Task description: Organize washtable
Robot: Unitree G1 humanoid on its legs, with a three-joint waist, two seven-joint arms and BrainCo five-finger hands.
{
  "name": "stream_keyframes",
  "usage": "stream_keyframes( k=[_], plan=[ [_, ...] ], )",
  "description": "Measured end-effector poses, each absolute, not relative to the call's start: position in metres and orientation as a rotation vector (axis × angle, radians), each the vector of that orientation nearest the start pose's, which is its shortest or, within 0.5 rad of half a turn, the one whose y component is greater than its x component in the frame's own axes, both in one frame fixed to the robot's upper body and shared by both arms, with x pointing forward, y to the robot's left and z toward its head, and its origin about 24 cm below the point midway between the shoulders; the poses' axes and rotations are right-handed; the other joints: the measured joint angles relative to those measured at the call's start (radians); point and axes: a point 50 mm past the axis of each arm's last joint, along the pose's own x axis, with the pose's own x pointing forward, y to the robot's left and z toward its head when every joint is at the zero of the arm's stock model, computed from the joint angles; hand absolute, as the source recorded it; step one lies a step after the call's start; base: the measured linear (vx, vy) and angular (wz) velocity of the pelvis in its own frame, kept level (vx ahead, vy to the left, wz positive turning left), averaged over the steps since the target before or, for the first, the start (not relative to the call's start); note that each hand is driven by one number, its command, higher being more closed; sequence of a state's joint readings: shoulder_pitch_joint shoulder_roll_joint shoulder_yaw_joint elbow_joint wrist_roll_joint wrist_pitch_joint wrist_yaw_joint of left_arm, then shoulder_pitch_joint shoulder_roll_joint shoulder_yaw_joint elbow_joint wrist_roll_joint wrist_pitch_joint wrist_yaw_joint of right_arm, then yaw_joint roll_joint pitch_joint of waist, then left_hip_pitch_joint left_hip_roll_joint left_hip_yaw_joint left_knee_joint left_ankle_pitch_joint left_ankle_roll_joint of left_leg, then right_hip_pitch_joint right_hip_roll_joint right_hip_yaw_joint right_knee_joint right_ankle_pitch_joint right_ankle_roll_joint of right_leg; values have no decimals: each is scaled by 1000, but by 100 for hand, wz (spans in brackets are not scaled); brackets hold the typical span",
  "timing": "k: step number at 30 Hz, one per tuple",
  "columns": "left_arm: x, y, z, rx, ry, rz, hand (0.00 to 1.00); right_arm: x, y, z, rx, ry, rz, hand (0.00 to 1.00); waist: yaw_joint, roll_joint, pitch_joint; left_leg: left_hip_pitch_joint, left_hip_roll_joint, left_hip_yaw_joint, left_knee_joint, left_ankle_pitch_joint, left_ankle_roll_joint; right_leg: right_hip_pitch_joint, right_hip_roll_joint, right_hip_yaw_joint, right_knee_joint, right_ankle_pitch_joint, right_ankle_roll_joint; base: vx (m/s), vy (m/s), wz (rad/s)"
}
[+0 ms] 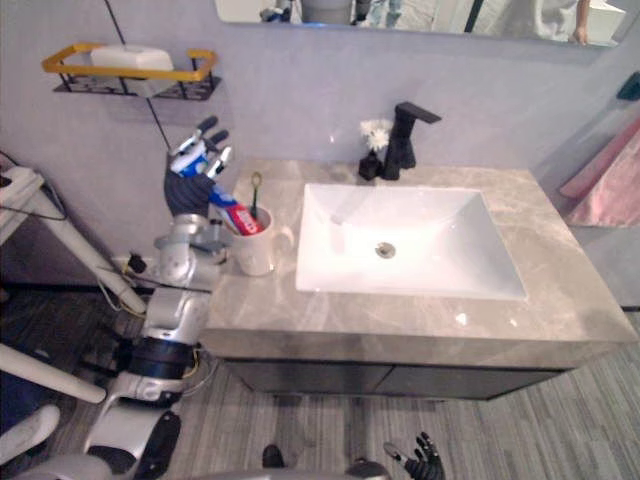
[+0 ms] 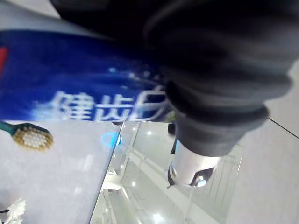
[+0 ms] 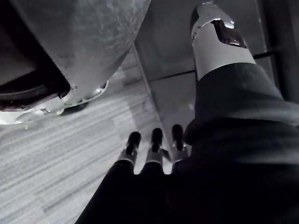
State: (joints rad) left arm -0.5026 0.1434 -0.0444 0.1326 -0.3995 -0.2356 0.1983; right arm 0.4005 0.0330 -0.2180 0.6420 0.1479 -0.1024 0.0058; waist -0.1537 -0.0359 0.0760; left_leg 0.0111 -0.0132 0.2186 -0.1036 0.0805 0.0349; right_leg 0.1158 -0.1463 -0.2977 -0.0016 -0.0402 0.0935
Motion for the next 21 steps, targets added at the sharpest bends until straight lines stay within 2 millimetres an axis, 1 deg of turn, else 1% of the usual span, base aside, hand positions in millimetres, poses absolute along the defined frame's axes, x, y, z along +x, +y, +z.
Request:
stream_keyframes(
  k=[4,7,13,15,18,21],
  plan=[
    [327,146,175,-316,-538,18,0,54,-197,-139,212,896,-408,0,0,1,0,-1,0,-1,0,0,0,0,0,0,0,0,0,0,0,0],
    [327,144,181,-318,-557,10,0,54,-197,-139,213,895,-408,0,0,1,1,-2,0,-5,0,0,0,1,0,-1,0,0,0,0,0,0],
    [324,141,190,-323,-600,-11,0,54,-196,-139,220,895,-390,0,0,1,0,0,-1,-12,0,3,-4,3,0,-4,0,0,0,0,0,1],
    [320,137,196,-325,-629,-35,0,54,-196,-139,221,896,-390,0,1,1,0,0,-4,-18,0,3,-4,4,-2,-7,0,0,0,3,2,6],
    [309,127,211,-334,-703,-94,0,51,-195,-140,223,908,-390,0,3,1,0,4,-8,-30,0,3,-4,17,-5,-20,0,0,0,17,17,12],
    [293,121,226,-340,-799,-163,0,50,-195,-141,225,916,-389,0,5,3,1,3,-10,-41,0,3,-4,25,-5,-30,0,-1,-1,-7,12,9]
  ],
)
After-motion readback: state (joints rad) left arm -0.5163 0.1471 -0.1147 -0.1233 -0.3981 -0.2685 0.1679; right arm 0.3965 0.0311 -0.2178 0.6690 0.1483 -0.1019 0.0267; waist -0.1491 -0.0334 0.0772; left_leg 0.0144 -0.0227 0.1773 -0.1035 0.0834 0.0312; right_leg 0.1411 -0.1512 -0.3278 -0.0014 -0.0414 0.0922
